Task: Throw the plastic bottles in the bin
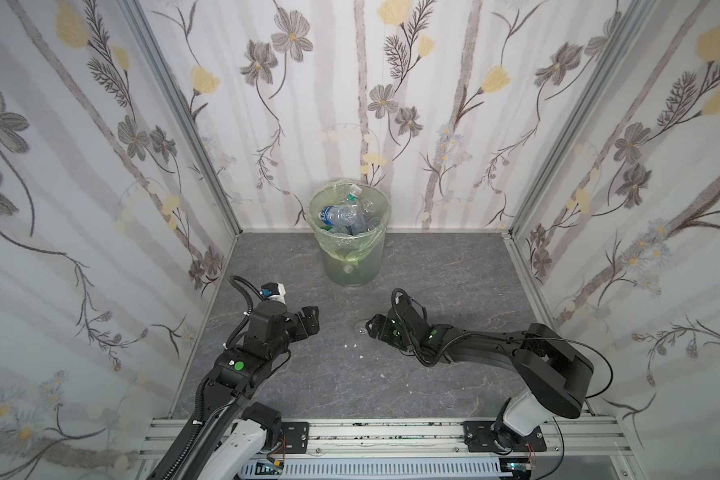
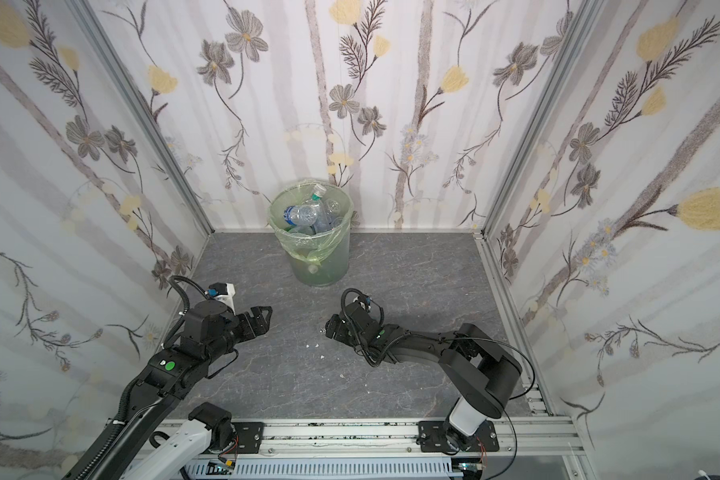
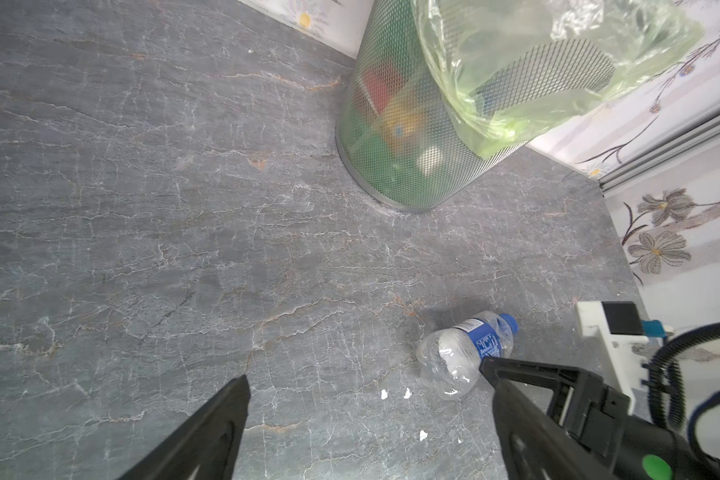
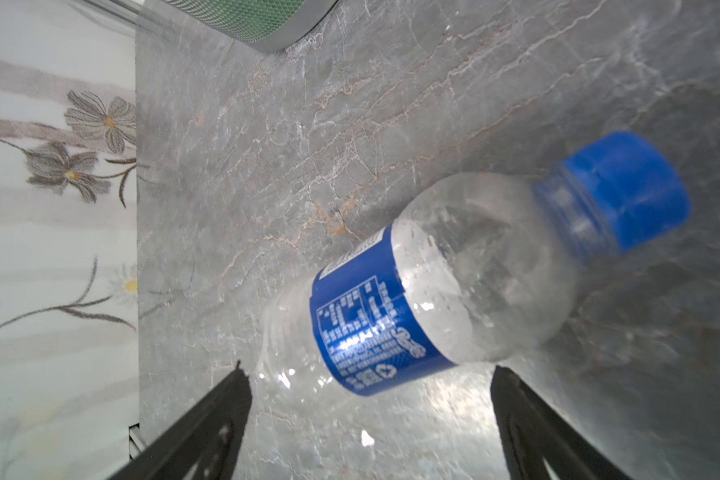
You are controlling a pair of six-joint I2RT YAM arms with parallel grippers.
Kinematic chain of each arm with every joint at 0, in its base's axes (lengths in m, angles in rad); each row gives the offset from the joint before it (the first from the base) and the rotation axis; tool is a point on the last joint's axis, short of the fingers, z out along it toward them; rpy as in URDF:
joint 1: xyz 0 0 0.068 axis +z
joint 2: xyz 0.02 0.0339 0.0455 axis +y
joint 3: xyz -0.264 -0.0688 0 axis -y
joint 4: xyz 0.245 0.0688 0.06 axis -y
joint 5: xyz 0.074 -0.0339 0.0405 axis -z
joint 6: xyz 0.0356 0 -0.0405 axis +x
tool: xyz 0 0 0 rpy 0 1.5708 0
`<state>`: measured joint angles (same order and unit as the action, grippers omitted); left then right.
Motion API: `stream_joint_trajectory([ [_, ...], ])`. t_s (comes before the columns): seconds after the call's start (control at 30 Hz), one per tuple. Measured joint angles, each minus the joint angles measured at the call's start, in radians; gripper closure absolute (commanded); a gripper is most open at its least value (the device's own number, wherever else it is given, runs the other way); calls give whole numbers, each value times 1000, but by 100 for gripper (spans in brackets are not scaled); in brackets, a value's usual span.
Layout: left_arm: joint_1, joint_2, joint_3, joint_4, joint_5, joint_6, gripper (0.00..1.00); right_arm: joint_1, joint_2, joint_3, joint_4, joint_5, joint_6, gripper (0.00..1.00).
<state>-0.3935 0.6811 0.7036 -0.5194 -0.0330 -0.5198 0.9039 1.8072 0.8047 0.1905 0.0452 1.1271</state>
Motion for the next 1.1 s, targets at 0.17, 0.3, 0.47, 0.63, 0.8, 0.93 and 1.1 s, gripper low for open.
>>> stream_joint_trajectory([
  [0.17, 0, -14, -5, -1, 5, -2, 8, -24, 103, 38, 74, -18, 23, 13],
  [0.3, 0, -13, -5, 0, 8, -3, 8, -36, 153, 92, 44, -12, -16, 21],
  [0.47, 0, -1, 1, -1, 8, -4, 8, -40, 158, 157, -49, 32, -122, 29],
  [0.63, 0, 3, 3, 0, 8, -7, 8, -48, 160, 179, -146, 82, -233, 31],
  [0.8, 0, 2, -6, 0, 7, -13, 9, -59, 185, 198, -211, 112, -332, 21],
  [0.93, 0, -1, -14, 0, 7, -22, 8, -65, 203, 231, -248, 119, -407, 21],
  [1.1, 0, -1, -16, 0, 6, -27, 9, -88, 241, 313, -332, 118, -474, 21],
])
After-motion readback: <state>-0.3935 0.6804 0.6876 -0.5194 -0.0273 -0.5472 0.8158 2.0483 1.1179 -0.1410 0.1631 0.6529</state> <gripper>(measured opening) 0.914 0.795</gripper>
